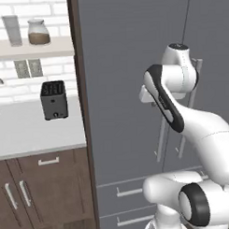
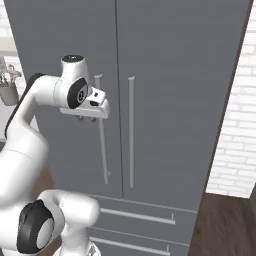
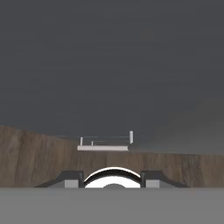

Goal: Take the strawberry from the fridge and place it on top of the pancake, located on the dining counter.

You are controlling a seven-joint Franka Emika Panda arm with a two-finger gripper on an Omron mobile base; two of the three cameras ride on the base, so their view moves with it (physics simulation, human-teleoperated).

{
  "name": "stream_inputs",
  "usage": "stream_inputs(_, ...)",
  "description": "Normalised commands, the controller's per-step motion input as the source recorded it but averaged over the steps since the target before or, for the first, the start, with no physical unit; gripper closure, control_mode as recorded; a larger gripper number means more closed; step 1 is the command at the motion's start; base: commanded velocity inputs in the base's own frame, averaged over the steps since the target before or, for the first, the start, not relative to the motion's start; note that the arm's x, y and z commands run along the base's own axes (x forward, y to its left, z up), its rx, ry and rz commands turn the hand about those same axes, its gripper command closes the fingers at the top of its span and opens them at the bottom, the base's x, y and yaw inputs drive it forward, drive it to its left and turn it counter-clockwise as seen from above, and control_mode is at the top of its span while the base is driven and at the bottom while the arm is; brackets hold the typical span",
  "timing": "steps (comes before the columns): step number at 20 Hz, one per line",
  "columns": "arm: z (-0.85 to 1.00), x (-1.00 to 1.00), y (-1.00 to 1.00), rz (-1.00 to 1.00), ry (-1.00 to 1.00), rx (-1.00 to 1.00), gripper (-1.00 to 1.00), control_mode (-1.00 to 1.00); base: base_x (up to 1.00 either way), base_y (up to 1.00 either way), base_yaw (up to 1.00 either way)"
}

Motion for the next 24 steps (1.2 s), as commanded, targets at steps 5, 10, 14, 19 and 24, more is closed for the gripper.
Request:
stream_inputs(5, 0.0, 0.0, 0.0, 0.0, 0.0, 0.0, -1.0, 1.0, -0.22, -0.2, -0.02)
stream_inputs(10, 0.0, 0.0, 0.0, 0.0, 0.0, 0.0, -1.0, 1.0, -0.49, -0.67, -0.15)
stream_inputs(14, 0.0, 0.0, 0.0, 0.0, 0.0, 0.0, -1.0, 1.0, -0.48, -0.32, -0.08)
stream_inputs(19, 0.0, 0.0, 0.0, 0.0, 0.0, 0.0, -1.0, 1.0, -0.14, 0.13, 0.02)
stream_inputs(24, 0.0, 0.0, 0.0, 0.0, 0.0, 0.0, -1.0, 1.0, -0.09, 0.0, 0.1)
